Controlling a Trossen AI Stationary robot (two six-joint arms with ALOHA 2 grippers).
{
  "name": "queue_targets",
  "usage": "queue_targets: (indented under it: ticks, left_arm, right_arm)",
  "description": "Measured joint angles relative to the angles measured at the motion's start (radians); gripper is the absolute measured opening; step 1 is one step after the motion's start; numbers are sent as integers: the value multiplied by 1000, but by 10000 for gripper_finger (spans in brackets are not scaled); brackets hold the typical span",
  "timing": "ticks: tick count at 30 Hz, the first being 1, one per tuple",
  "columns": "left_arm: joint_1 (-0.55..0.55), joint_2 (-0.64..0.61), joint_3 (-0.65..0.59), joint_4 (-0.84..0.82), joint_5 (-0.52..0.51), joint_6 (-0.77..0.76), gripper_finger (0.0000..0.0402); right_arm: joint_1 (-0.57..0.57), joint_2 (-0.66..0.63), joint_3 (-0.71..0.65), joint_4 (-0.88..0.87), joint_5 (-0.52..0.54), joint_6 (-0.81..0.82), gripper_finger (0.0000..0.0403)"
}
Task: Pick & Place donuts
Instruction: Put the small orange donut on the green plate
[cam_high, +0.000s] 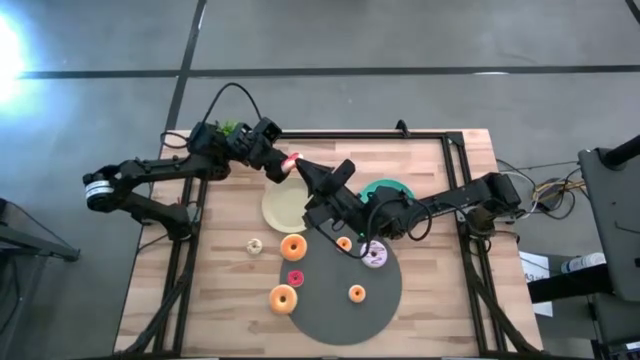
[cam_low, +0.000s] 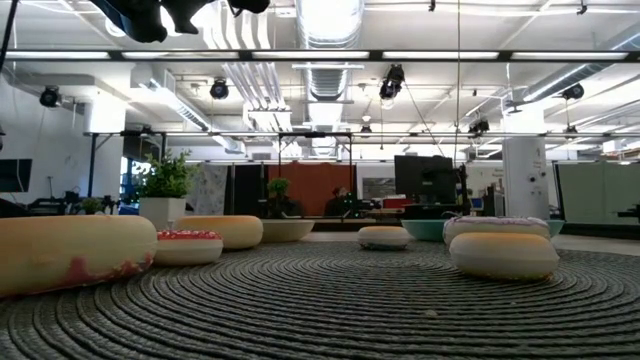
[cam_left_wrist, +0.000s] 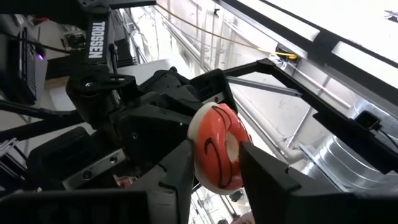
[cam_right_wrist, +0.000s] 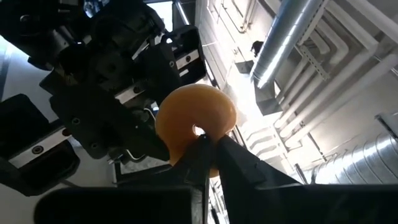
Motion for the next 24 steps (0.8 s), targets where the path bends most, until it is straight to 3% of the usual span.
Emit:
queue_targets:
  ticks: [7, 13, 24]
  left_arm:
    - [0, 0, 0, -19, 0, 80, 10]
    - [0, 0, 0, -78, -11, 141, 1]
    - [18, 0, -2, -169, -43, 259, 1]
  right_arm:
    - [0, 0, 0, 0, 5, 8, 51]
    - [0, 0, 0, 0, 72, 8, 84]
    - [27, -51, -1, 3, 345, 34, 138]
